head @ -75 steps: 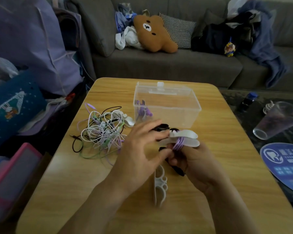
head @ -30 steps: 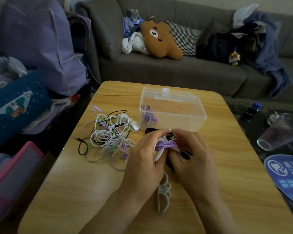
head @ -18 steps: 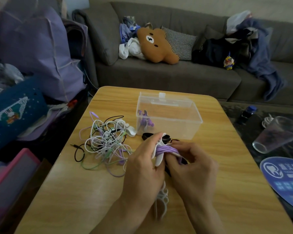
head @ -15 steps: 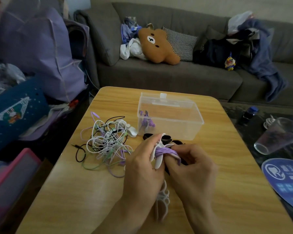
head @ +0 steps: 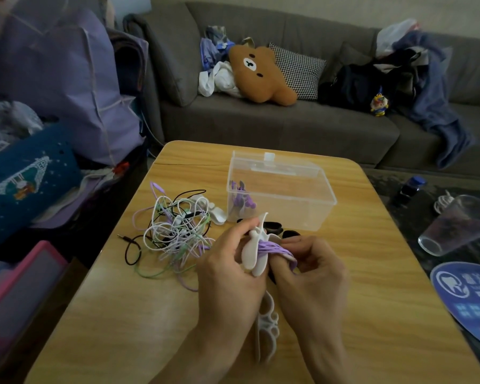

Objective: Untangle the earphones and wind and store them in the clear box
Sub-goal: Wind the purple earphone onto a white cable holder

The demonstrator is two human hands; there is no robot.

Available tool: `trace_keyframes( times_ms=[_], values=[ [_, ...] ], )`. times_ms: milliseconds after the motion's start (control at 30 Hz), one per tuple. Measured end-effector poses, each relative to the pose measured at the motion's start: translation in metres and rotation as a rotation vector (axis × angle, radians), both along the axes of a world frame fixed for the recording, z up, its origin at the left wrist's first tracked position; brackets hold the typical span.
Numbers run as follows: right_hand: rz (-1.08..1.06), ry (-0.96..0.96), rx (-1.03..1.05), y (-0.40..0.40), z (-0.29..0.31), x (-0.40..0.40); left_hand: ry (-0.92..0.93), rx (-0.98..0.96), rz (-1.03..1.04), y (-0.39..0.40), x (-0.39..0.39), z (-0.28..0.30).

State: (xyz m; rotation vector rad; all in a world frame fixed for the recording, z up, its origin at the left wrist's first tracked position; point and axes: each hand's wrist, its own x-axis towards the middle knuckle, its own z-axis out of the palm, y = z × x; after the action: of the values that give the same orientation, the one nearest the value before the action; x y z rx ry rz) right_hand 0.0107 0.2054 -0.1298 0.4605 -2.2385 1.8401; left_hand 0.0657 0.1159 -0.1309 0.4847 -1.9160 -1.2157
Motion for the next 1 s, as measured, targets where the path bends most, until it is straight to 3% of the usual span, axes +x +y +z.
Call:
trace_keyframes(
  times_ms=[167,500,767,1000],
  values=[
    [0.015,-0.077,-0.055,-0.003,0.001,0.003,0.033,0.035,0.012,0.0,0.0,0.002],
    [0.077,-0.446,-0.358,-0.006,0.002,0.007,0.067,0.182,-0.041,0.004,0.0,0.013],
    [0.146,-0.48,-0.373,-0.002,0.008,0.005,0.053,0.237,-0.06,0.005,0.003,0.016],
    [0.243,-0.35,-0.288,0.003,0.011,0.001,-0.087,0.284,-0.173,-0.011,0.007,0.029]
  ],
)
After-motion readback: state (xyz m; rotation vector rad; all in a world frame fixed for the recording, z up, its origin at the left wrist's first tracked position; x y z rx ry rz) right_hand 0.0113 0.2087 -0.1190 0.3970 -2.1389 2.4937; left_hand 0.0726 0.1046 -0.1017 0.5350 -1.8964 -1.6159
